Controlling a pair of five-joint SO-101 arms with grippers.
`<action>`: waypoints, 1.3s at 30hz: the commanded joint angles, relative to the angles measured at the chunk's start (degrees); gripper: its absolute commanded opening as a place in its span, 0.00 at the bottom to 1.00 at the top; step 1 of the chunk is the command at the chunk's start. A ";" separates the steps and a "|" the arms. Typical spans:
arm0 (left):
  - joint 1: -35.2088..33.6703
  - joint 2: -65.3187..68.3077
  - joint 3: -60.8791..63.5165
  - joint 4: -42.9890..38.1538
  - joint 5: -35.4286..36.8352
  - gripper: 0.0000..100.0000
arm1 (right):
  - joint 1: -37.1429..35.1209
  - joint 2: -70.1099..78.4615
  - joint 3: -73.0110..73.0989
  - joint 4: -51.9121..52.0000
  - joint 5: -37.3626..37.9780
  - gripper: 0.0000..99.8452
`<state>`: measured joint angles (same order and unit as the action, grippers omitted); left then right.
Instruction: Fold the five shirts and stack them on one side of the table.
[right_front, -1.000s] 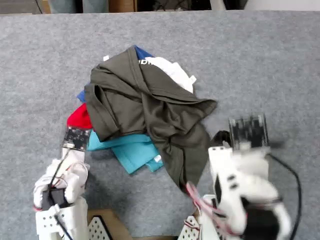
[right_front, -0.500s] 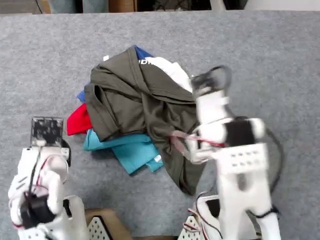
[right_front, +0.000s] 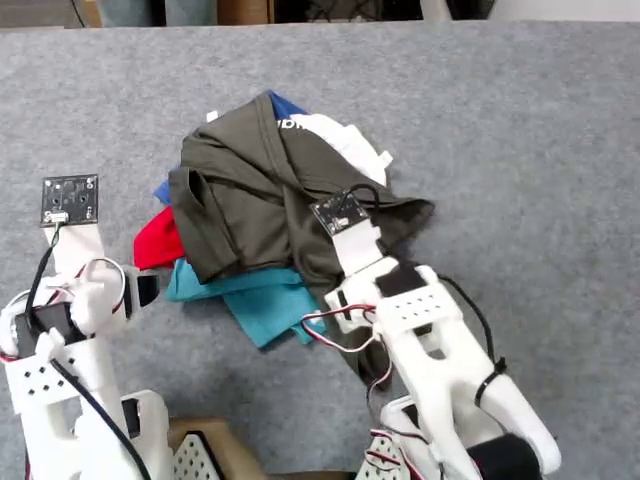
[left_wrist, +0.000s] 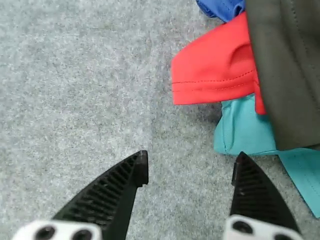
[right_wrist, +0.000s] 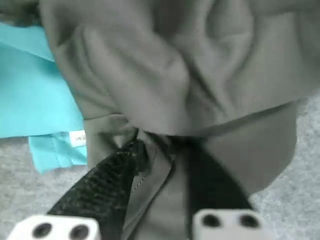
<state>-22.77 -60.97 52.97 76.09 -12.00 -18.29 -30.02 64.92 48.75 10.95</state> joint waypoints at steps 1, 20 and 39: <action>-0.22 0.26 -2.77 0.26 -0.26 0.28 | 1.05 -0.13 -3.91 1.49 -0.62 0.01; -4.44 0.70 -3.47 2.73 -1.32 0.29 | 47.21 -8.04 -52.97 29.98 9.32 0.01; 11.56 7.12 -18.95 2.64 9.14 0.29 | 83.16 5.67 -52.62 8.62 6.33 0.01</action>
<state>-19.60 -57.71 39.87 79.08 -7.08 66.55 -24.31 10.77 58.77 17.80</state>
